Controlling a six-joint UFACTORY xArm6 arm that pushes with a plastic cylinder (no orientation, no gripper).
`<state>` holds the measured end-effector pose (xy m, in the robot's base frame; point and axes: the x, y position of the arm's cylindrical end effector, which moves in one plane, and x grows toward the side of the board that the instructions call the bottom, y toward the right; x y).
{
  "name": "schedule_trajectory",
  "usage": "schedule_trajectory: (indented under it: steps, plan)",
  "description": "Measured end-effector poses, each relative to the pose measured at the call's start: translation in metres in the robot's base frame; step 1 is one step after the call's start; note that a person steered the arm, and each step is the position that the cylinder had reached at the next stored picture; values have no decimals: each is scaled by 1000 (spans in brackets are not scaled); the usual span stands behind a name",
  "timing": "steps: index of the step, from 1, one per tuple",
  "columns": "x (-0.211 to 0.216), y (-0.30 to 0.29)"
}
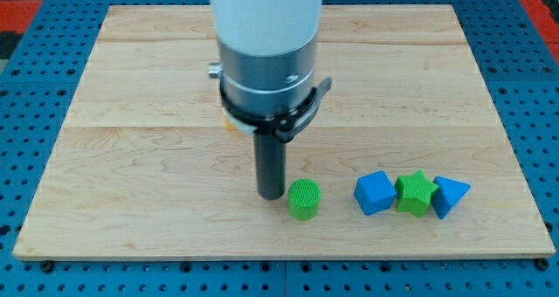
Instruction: Push the green circle to the left side of blue cube
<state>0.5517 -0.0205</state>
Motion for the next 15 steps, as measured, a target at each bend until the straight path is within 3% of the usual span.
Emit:
schedule_trajectory:
  steps: [2, 6, 9, 15]
  plan:
    - [29, 11]
    - [3, 1]
    - [22, 19]
    - [17, 45]
